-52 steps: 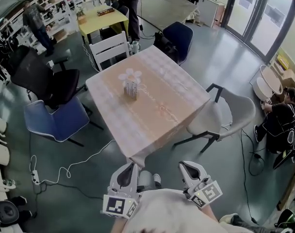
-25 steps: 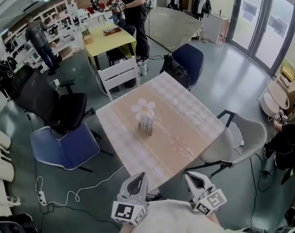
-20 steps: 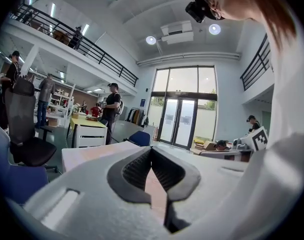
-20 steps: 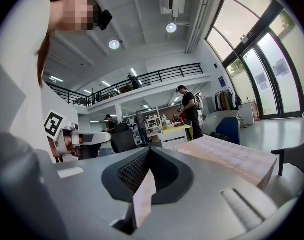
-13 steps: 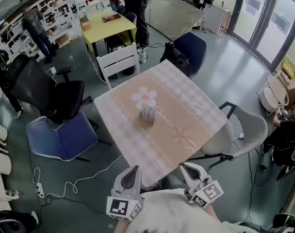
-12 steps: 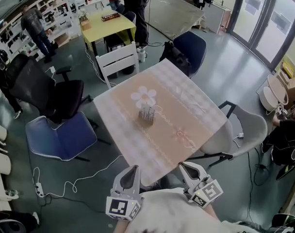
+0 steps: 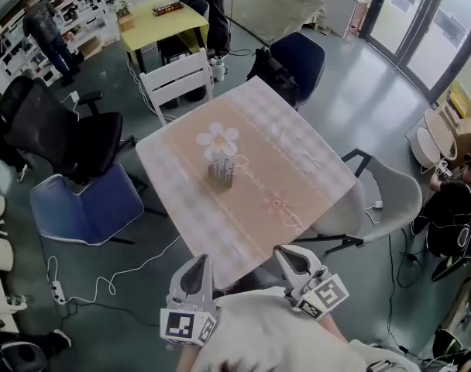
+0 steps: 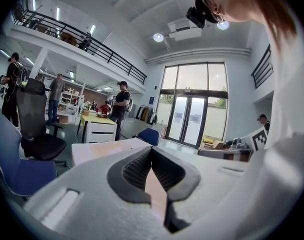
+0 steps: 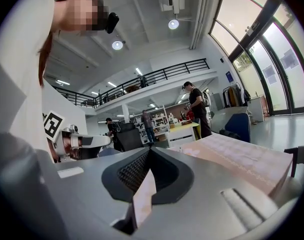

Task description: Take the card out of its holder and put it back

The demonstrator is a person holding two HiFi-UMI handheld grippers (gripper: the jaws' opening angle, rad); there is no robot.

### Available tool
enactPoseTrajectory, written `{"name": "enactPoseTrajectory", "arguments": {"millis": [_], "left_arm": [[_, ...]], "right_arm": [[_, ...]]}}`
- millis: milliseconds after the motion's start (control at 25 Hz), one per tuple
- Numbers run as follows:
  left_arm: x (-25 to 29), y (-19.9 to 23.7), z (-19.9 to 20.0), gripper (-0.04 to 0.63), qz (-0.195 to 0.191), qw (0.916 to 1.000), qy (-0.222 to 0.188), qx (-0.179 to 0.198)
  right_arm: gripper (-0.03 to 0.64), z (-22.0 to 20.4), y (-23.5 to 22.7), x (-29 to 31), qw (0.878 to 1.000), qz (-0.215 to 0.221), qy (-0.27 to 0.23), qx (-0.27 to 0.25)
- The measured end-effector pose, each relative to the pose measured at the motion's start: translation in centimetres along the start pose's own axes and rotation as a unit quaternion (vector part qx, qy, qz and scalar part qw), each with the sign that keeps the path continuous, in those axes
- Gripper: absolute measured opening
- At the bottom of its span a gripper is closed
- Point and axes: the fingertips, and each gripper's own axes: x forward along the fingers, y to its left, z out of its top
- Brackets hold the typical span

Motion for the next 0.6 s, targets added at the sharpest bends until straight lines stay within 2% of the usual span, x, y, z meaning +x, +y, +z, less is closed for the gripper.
{"name": "enactPoseTrajectory", "arguments": {"millis": [360,600], "left_arm": [[4.3,-2.1,1.7,0.000,0.008,0.9999,-0.009,-0.009],[5.5,-1.7,1.7,0.000,0.042,0.9989,-0.013,-0.016]], "right_arm": [[0.002,2.0,-3.8,1.3,1.000,0.030,0.004,0.006],[0.002,2.1,-5.5,2.9,0.998,0.064,0.022,0.004]]}}
